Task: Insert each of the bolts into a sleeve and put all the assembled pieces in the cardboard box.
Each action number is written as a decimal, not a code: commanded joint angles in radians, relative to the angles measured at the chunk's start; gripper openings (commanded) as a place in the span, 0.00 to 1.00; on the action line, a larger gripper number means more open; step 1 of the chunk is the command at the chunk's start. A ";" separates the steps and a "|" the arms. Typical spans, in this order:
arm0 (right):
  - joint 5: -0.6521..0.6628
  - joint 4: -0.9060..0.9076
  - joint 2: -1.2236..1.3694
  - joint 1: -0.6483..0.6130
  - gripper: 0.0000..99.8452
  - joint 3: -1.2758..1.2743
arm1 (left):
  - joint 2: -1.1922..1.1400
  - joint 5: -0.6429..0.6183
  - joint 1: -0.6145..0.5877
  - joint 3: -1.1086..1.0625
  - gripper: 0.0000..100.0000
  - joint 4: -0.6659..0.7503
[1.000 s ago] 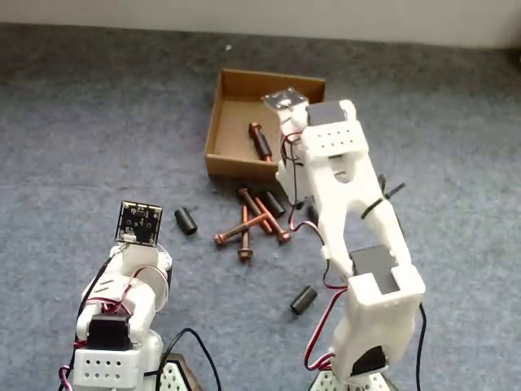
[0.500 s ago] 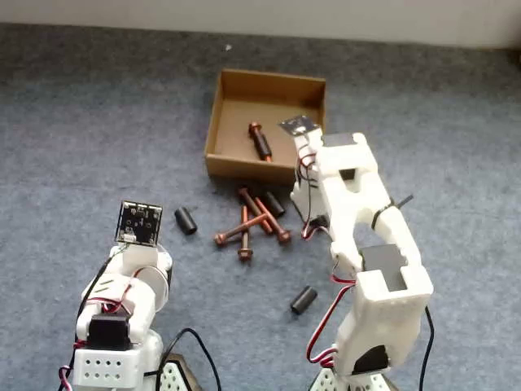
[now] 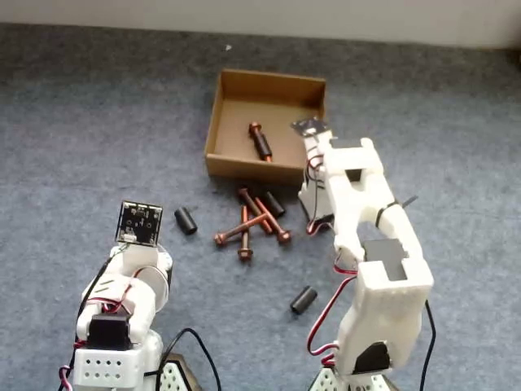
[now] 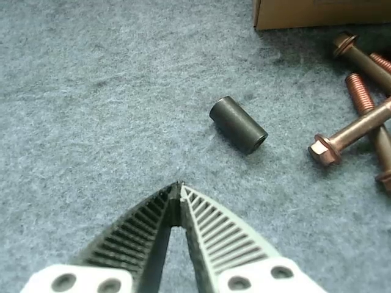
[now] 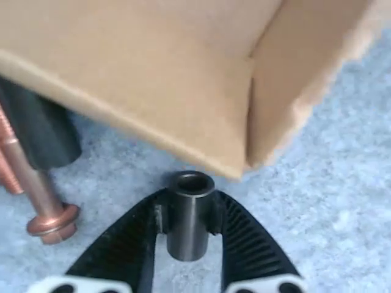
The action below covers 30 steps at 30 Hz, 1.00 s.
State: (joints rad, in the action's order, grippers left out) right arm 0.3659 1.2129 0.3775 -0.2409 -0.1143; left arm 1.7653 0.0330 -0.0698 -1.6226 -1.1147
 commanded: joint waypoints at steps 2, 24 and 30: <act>0.008 0.093 -0.180 -0.044 0.00 -0.002 | 0.004 0.009 -0.007 0.005 0.01 0.015; -0.618 -0.229 -0.928 -0.154 0.00 -0.624 | 0.002 0.106 -0.005 0.018 0.01 0.012; -0.750 -0.420 -0.964 -0.065 0.00 -0.776 | -0.007 0.107 -0.002 0.130 0.01 0.017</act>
State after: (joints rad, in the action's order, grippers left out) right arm -0.3245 0.8861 -0.5386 -0.3713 -0.8661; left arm 1.7637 0.1281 -0.0698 -1.6011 -1.1147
